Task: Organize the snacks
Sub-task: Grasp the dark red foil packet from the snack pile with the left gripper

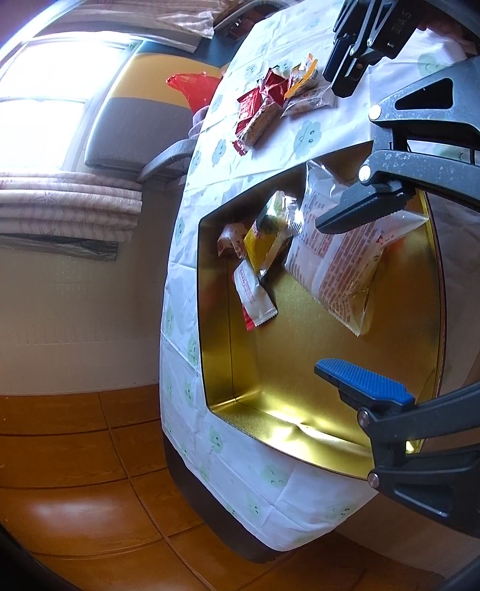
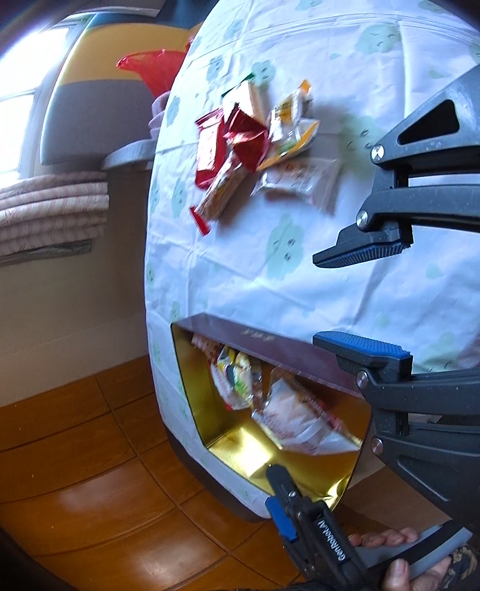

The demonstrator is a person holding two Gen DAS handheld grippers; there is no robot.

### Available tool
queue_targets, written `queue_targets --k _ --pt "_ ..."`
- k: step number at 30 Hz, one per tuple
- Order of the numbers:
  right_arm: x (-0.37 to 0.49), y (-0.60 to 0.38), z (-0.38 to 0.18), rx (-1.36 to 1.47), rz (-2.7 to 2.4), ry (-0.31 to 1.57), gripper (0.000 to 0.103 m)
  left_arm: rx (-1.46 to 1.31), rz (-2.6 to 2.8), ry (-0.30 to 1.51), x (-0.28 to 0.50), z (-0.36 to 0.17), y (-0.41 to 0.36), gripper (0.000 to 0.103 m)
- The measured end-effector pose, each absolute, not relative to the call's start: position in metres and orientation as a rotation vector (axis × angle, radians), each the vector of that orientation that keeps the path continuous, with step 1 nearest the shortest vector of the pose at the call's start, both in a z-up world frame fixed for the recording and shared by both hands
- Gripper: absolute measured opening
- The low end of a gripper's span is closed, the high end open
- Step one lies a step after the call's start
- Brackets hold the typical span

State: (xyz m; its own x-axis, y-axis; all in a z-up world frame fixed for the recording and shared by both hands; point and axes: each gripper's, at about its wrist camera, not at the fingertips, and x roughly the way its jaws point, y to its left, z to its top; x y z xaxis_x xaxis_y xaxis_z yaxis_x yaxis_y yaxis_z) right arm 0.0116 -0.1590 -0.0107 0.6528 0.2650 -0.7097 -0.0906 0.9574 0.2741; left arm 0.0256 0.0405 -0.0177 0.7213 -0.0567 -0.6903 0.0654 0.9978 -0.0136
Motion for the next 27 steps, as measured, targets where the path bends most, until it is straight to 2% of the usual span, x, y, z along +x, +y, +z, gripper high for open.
queue_targets --k 16,21,27 --pt "-0.023 -0.218 -0.032 0.213 0.001 0.872 0.037 0.082 -0.210 0.749 0.021 -0.006 0.001 0.071" --pt "-0.039 -0.248 -0.042 0.235 -0.080 0.889 0.037 0.146 -0.326 0.725 0.022 0.006 -0.033 0.071" --pt "-0.053 -0.277 -0.055 0.287 -0.149 0.909 0.037 0.216 -0.505 0.779 0.028 0.001 -0.089 0.071"
